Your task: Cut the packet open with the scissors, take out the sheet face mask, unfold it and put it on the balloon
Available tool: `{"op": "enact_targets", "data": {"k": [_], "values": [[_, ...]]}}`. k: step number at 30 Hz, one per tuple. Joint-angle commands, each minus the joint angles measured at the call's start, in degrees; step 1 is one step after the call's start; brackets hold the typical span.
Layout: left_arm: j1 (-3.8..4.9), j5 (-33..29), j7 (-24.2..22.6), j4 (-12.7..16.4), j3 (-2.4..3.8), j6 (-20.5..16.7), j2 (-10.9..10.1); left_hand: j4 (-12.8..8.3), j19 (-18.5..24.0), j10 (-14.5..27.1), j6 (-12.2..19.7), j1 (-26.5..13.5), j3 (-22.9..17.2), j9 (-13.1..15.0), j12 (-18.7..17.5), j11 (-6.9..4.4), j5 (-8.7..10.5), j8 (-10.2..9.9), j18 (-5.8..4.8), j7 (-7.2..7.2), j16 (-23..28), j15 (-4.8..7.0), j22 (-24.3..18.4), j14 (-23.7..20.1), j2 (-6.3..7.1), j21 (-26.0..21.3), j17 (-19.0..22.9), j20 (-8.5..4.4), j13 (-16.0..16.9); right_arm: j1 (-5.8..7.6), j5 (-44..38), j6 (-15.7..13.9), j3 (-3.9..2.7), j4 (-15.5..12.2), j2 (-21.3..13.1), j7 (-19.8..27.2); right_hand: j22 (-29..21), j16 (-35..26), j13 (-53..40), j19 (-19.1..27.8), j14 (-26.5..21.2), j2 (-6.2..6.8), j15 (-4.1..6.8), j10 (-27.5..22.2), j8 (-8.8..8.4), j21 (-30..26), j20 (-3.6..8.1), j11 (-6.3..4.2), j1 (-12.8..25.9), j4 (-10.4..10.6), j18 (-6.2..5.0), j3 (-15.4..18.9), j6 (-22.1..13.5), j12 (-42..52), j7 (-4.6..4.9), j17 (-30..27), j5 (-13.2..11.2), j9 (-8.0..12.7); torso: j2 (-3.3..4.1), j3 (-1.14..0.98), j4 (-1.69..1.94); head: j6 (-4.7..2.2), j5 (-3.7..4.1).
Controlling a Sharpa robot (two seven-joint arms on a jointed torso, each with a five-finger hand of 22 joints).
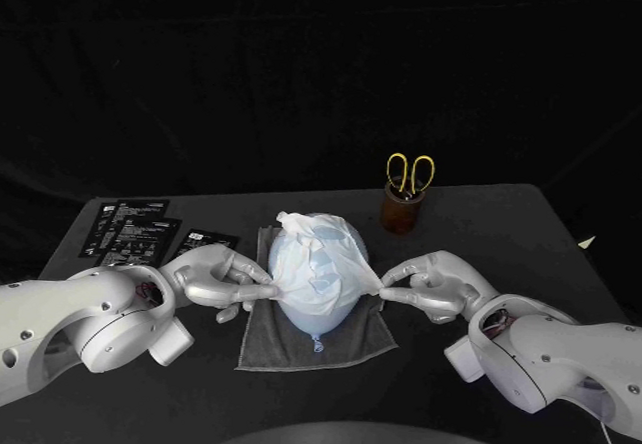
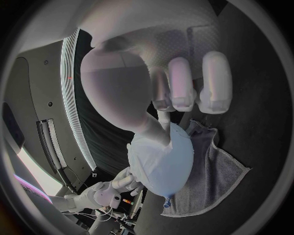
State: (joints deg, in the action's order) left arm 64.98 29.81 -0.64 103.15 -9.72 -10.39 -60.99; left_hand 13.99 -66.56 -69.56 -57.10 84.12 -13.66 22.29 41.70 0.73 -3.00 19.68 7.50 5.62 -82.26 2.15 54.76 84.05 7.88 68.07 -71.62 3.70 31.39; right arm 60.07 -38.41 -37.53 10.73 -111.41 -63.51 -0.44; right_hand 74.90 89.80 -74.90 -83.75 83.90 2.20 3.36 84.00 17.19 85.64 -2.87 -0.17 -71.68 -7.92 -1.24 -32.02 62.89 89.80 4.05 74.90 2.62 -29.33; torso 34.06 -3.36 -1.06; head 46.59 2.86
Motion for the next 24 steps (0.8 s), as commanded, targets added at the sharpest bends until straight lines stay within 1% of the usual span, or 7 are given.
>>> {"op": "enact_targets", "data": {"k": [1, 9, 14, 16, 18, 21, 24], "values": [[-0.03, -0.69, -1.59, 0.03, 0.02, 0.83, 0.22, -0.16, -0.71, -0.63, -0.89, 1.46, -1.26, -0.32, -0.45, 0.0, 0.21, -0.5, -0.12, -0.15, -0.51, 0.53, 0.52, 0.81, -0.36, 0.59, -0.4, -0.04, -0.16, -0.05, -0.11, 0.29, 0.0, -0.05, 0.1, 0.55, 13.83, 0.2, -15.1, -4.66, 6.1, -0.06, 0.23, 6.0, 0.26, 0.32, 0.29, -0.13, 0.39, 0.09, 0.3, -0.3, 0.27, 0.2, -0.02, 15.1, 0.17, -0.09, -0.02, -0.01, -0.01, 0.03, 0.03], [-0.05, -0.73, -1.57, -0.24, 0.02, 0.18, 0.46, -2.12, -1.85, -2.2, -3.79, 4.84, -7.14, -0.06, -1.45, -0.95, 0.19, 0.69, -0.43, -1.35, -1.07, 1.39, 2.41, 1.33, -2.48, 1.97, -1.56, -0.54, -0.74, -0.05, 0.1, -0.03, 0.0, -0.08, 0.14, 0.72, 13.83, 0.2, -15.1, -4.66, 6.1, -0.06, 0.23, 6.0, 0.26, 0.32, 0.29, -0.13, 0.39, 0.09, 0.3, -0.3, 0.27, 0.2, -0.02, 15.1, 0.17, -0.09, 0.0, 0.0, 0.0, 0.09, 0.1], [-0.06, -0.92, -1.74, -0.31, 0.02, 0.08, 0.46, -3.23, -2.46, -3.67, -3.54, 3.5, -11.58, 1.18, -2.63, -1.1, 0.21, 2.04, -0.64, -1.36, -1.31, 1.52, 3.67, 1.62, -1.08, 2.93, -2.03, -0.91, -1.37, -0.06, 0.17, -0.23, 0.0, -0.02, 0.08, 0.77, 13.83, 0.2, -15.1, -4.66, 6.1, -0.06, 0.23, 6.0, 0.26, 0.32, 0.29, -0.13, 0.39, 0.09, 0.3, -0.3, 0.27, 0.2, -0.02, 15.1, 0.17, -0.09, 0.01, 0.01, 0.02, 0.15, 0.12], [-0.06, -1.54, -1.79, -0.37, 0.02, 0.12, 0.41, -3.97, -2.67, -4.41, -3.23, 1.87, -14.88, 2.12, -3.08, -1.22, 0.27, 2.91, -0.72, -1.28, -1.36, 1.55, 4.27, 1.73, 0.16, 3.41, -2.12, -1.06, -1.46, -0.06, 0.19, -0.22, 0.0, 0.05, 0.0, 0.78, 13.83, 0.2, -15.1, -4.66, 6.1, -0.06, 0.23, 6.0, 0.26, 0.32, 0.29, -0.13, 0.39, 0.09, 0.3, -0.3, 0.27, 0.2, -0.02, 15.1, 0.17, -0.09, 0.0, 0.03, 0.05, 0.15, 0.14], [-0.06, -2.14, -1.8, -0.43, 0.02, 0.28, 0.36, -4.14, -2.74, -4.52, -3.26, 1.76, -15.26, 2.24, -3.09, -1.16, 0.21, 3.05, -0.75, -1.4, -1.37, 1.59, 4.4, 1.75, 0.29, 3.49, -2.15, -1.07, -1.44, -0.06, 0.19, -0.14, 0.0, 0.1, -0.08, 0.78, 13.83, 0.2, -15.1, -4.66, 6.1, -0.06, 0.23, 6.0, 0.26, 0.32, 0.29, -0.13, 0.39, 0.09, 0.3, -0.3, 0.27, 0.2, -0.02, 15.1, 0.17, -0.09, -0.02, 0.03, 0.06, 0.2, 0.15], [-0.06, -3.59, -1.66, -0.52, 0.02, 0.87, 0.15, -5.79, -3.11, -5.31, -3.01, -0.67, -19.72, 3.44, -3.28, -1.29, 0.2, 4.13, -0.88, -1.45, -1.56, 1.69, 5.33, 1.96, 1.74, 4.17, -2.56, -1.21, -1.18, -0.06, 0.2, 0.13, 0.0, 0.24, -0.39, 0.76, 13.83, 0.2, -15.1, -4.66, 6.1, -0.06, 0.23, 6.0, 0.26, 0.32, 0.29, -0.13, 0.39, 0.09, 0.3, -0.3, 0.27, 0.2, -0.02, 15.1, 0.17, -0.09, -0.03, 0.04, 0.04, 0.22, 0.19], [-0.06, -4.47, -1.44, -0.58, 0.02, 1.38, -0.06, -6.28, -3.26, -5.52, -3.01, -1.22, -20.65, 3.71, -3.24, -1.26, 0.21, 4.37, -0.93, -1.56, -1.61, 1.75, 5.62, 2.01, 2.08, 4.37, -2.67, -1.24, -1.07, -0.06, 0.2, 0.34, 0.0, 0.34, -0.8, 0.73, 13.86, 0.2, -15.1, -4.7, 6.1, -0.05, 0.24, 6.0, 0.3, 0.42, 0.29, -0.14, 0.52, 0.03, 0.32, -0.43, 0.26, 0.2, -0.04, 15.1, 0.17, -0.13, -0.04, 0.05, 0.08, 0.22, 0.22]]}}
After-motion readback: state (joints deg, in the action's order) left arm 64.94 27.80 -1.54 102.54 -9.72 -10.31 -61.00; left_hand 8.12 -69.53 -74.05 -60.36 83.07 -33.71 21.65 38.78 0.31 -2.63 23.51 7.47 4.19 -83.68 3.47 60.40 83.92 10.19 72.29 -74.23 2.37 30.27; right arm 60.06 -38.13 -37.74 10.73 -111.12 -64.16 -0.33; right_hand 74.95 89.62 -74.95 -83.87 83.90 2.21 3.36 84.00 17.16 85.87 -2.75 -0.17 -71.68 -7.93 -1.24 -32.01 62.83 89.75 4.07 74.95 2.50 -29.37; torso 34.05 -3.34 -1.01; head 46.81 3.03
